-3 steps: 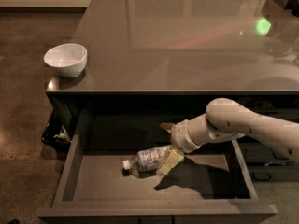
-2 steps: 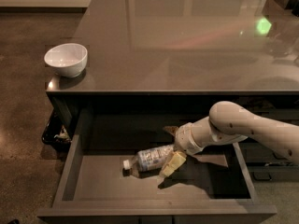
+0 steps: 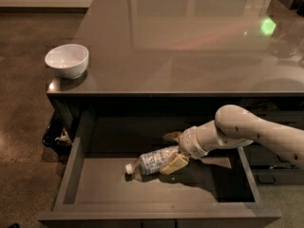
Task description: Pick blue plastic bottle from top drawer and place on counter
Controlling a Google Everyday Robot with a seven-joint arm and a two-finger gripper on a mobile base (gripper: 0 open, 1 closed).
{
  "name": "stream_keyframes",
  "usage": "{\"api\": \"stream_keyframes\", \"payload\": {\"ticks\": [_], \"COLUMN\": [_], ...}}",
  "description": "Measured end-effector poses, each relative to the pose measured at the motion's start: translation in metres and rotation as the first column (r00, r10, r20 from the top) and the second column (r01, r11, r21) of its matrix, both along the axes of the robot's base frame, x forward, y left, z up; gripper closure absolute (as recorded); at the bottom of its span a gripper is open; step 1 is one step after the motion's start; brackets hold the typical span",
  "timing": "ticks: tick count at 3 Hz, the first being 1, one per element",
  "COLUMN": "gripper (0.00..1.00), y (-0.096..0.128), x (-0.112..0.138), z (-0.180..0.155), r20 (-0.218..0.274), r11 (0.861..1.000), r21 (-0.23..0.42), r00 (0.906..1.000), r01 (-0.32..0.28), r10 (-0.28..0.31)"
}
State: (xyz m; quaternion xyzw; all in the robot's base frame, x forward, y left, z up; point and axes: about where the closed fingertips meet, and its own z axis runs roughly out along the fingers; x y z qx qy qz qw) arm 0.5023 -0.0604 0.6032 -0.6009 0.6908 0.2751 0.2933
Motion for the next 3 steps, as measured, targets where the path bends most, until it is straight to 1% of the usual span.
{"api": "stream_keyframes", "payload": {"ticks": [1,2,3], "gripper": [0.65,0.88,1.00], "y": [0.000,-0.008,-0.019], "x": [0.000,-0.001,-0.010], "z": [0.000,0.035,0.113], "r20": [0.000,0.040,0.130], "r11": [1.000,0.999,0.996], "r21": [0.000,-0.012,-0.008], "r00": [1.0000,0.9986,0.9878], "r01": [0.000,0.035,0.088], "r10": [0.000,-0.035,-0.086]}}
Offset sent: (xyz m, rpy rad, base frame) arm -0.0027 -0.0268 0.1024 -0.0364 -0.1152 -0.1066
